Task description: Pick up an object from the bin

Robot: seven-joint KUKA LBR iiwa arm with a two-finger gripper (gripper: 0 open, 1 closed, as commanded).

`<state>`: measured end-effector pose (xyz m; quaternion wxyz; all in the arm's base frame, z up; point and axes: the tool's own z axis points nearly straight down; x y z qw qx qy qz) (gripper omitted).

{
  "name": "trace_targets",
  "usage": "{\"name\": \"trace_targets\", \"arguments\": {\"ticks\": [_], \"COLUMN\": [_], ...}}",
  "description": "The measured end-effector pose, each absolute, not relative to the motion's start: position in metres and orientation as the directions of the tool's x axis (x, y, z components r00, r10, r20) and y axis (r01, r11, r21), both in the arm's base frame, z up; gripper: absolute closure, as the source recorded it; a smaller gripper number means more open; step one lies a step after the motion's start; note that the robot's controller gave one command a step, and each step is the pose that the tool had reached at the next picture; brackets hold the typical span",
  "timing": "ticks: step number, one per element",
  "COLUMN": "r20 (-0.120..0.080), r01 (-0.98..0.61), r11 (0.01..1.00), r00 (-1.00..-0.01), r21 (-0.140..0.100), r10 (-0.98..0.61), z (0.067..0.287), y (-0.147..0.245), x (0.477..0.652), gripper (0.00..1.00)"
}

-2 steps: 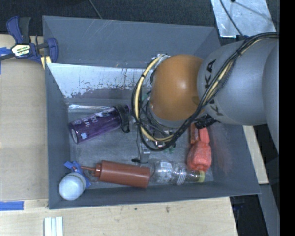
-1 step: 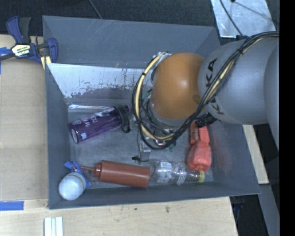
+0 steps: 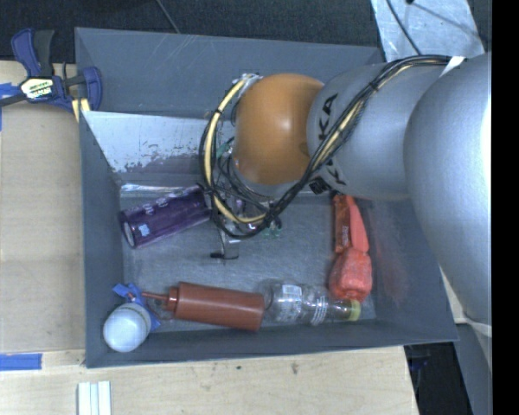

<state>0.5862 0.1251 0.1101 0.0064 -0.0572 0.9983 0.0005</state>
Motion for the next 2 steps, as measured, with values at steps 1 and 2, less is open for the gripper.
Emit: {"name": "trace_targets", "arguments": {"ticks": [1, 2], "r20": [-0.006, -0.003], "r01": [-0.29, -0.313], "r11": [0.957, 0.95], "r00": [-0.957, -0.95], "r21": [0.0, 0.0], "r10": [-0.29, -0.313], "z": [0.1333, 0.1274], "y": [0.2006, 0.1998], "x": [0.6195, 0.624], "gripper": [0.0, 0.0]}}
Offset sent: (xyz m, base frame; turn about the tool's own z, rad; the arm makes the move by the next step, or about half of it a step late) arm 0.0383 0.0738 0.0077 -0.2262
